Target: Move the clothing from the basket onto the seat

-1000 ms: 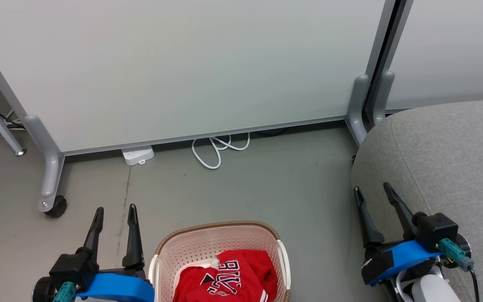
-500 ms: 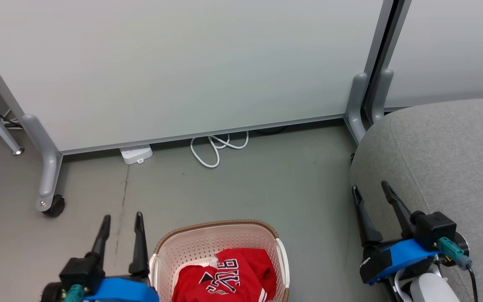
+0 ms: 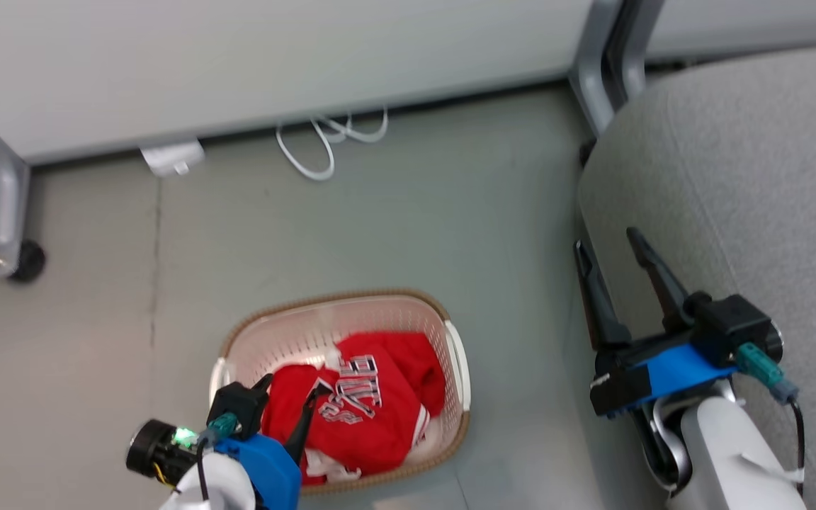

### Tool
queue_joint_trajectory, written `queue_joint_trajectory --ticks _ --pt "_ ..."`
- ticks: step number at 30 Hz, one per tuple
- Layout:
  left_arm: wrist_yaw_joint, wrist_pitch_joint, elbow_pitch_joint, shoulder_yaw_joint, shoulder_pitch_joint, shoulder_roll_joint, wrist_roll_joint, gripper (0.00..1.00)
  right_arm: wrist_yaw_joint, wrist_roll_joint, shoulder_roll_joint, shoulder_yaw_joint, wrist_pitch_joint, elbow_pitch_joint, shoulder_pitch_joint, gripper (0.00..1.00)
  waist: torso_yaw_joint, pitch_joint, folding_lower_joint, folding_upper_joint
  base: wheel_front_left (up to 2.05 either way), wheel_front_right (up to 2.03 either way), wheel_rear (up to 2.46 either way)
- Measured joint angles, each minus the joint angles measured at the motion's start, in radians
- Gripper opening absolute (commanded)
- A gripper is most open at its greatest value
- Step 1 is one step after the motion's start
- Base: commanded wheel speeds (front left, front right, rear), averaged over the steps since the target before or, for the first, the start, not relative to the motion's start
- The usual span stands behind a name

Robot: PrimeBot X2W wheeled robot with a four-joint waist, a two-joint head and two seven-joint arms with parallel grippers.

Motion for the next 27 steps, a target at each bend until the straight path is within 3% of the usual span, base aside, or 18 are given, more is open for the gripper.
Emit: queue_joint_trajectory --ticks 6,12,24,27 --pt "-0.003 0.059 0.111 -0.161 -0.151 0.082 -0.070 1.00 0.000 0.001 -0.001 0.022 0.000 -0.035 -0.076 1.00 -0.034 0.160 0.0001 0.0000 0.00 0.00 0.00" --pt "-0.003 0.169 0.219 -0.243 -0.267 0.120 -0.188 1.00 0.000 0.025 -0.001 0.057 0.000 -0.067 -0.123 1.00 -0.081 0.315 0.0002 0.0000 0.00 0.00 0.00" --pt "-0.003 0.266 0.340 -0.284 -0.440 0.187 -0.267 1.00 0.000 0.082 -0.002 0.088 0.000 -0.122 -0.144 1.00 -0.185 0.549 0.0001 -0.0001 0.00 0.00 0.00" --pt "0.020 0.315 0.381 -0.285 -0.475 0.187 -0.265 1.00 0.000 0.094 -0.002 0.103 0.000 -0.134 -0.161 1.00 -0.200 0.587 0.0001 -0.0001 0.00 0.00 0.00"
